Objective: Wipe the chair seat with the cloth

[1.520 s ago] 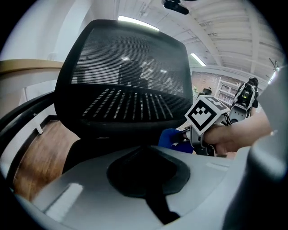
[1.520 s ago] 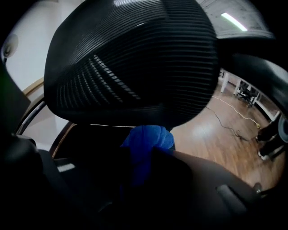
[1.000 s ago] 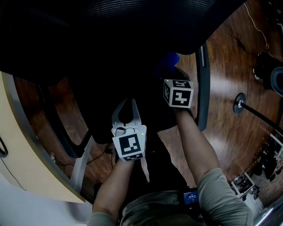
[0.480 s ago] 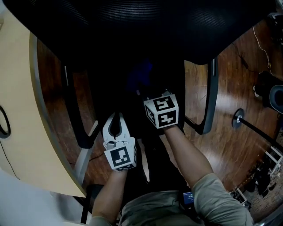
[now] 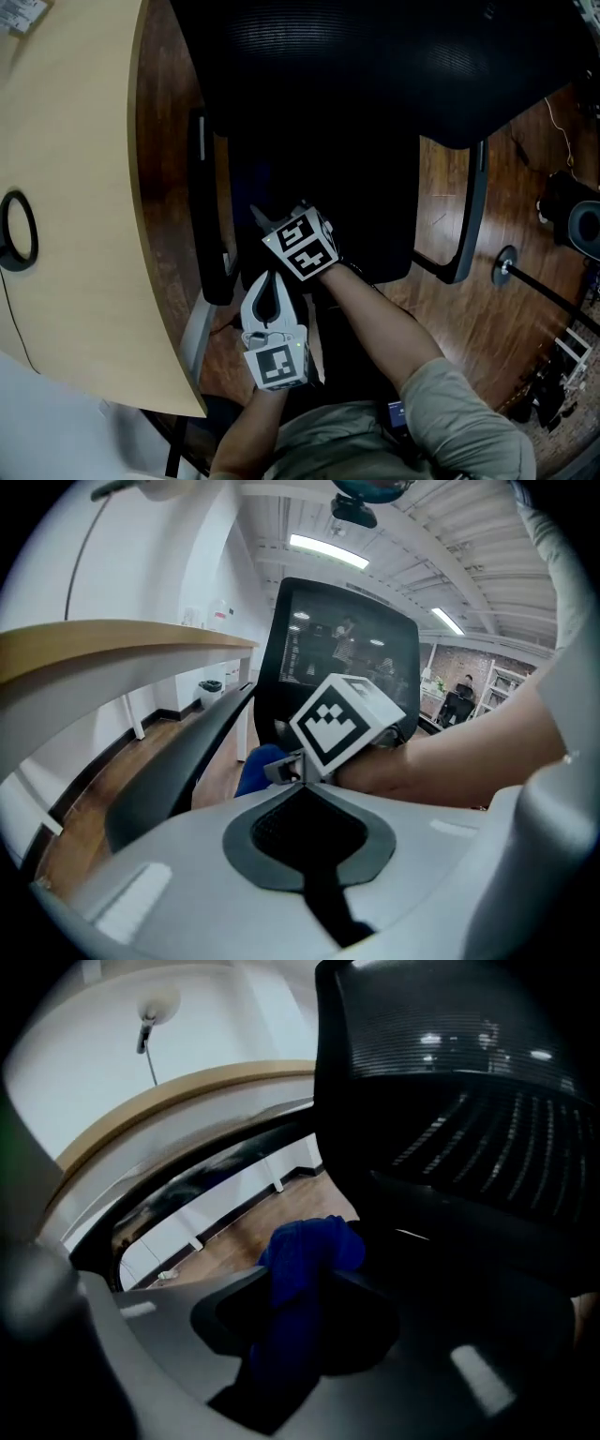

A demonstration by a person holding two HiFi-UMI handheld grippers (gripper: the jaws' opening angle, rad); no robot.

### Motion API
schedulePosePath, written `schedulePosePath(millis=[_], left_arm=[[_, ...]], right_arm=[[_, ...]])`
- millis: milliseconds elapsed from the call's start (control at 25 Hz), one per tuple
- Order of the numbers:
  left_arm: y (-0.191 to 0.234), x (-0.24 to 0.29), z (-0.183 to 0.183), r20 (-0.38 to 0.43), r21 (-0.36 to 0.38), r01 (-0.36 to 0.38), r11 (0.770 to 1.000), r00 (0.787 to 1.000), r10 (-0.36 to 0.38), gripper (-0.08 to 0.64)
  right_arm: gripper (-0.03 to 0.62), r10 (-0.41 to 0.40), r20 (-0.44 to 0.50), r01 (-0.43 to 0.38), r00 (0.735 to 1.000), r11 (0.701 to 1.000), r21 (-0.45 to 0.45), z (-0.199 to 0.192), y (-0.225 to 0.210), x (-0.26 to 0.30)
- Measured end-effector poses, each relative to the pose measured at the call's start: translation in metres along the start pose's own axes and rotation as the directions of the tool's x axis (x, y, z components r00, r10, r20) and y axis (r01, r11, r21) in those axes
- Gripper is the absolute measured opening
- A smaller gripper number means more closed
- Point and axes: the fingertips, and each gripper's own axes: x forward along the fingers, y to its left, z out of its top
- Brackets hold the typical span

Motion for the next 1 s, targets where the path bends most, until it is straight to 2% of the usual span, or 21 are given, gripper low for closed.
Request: schedulePosePath(millis=[240,440,760,1000], left_arm=[[0.004,-0.010,-0.023,-0.060,0.026,0.047,0.999,0.997,-0.045,0.005],[0.005,0.003,-0.039,-0.087,0.058,0.047,0.997,0.995,-0.042,0.005],[-0.036,0.028,-0.030,-0.083,0.131,0.096,0.987,0.993,-0.085,0.005],[-0.088,0.046,-0.010,-0.050,0.171,0.161,0.972,0.987,-0.155,0.005]], right_arm=[[0.126,0.011,-0.077,-0.012,0.997,1.000,-0.010,-0.030,0.022,0.037],[0.126,-0.008,-0.081,0.009,0.997,1.000,0.009,-0.049,0.013,0.041],[0.126,-0.122,-0.060,0.127,0.991,0.988,0.084,-0.067,-0.053,-0.012],[0.126,-0.250,-0.073,0.259,0.966,0.950,0.172,-0.089,-0.117,-0.080]])
